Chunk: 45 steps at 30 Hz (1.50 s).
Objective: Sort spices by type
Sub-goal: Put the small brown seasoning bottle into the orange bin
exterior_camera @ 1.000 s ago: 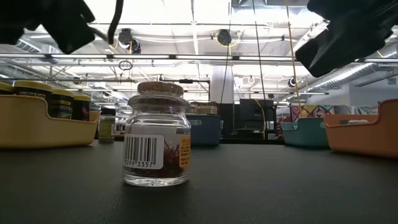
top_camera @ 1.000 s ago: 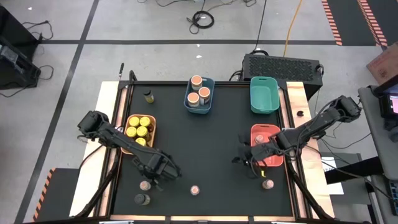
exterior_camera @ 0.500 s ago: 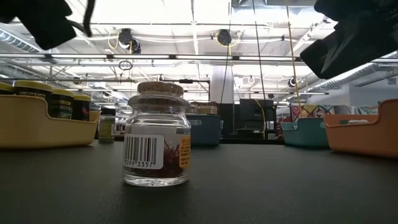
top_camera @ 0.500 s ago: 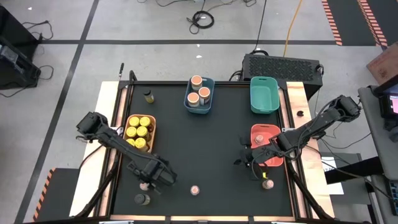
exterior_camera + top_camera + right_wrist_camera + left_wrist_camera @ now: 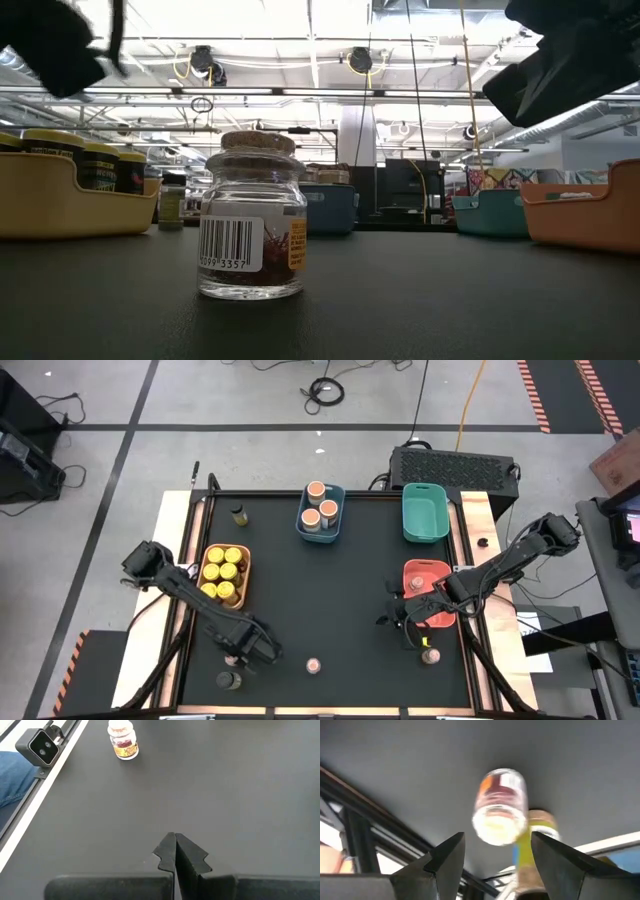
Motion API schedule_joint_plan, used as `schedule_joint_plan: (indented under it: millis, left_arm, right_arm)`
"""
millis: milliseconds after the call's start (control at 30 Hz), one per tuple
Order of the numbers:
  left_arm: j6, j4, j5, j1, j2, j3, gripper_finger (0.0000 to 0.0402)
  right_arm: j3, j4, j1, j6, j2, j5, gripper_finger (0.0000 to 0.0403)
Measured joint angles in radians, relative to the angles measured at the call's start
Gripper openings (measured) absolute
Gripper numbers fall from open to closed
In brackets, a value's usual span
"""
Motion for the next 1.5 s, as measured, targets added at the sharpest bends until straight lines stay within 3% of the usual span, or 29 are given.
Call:
schedule_joint_plan:
  millis: [633,967,1200,1500]
  left_arm:
    - [0.028,0.066,0.016,-0.004,0.000,-0.073,0.0228]
    - [0.024,0.221,0.058,-0.008,0.000,-0.161,0.0228]
    - [0.024,0.245,0.130,-0.008,0.000,-0.196,0.0228]
    - [0.034,0.273,0.133,-0.007,0.000,-0.196,0.0227]
  right_arm:
    - [0.000,-0.002,0.000,0.000,0.000,0.000,0.0000]
    - [0.000,-0.005,0.000,0.000,0.000,0.000,0.0000]
    - [0.000,-0.005,0.000,0.010,0.000,0.000,0.0000]
    - [0.000,-0.005,0.000,0.011,0.000,0.000,0.0000]
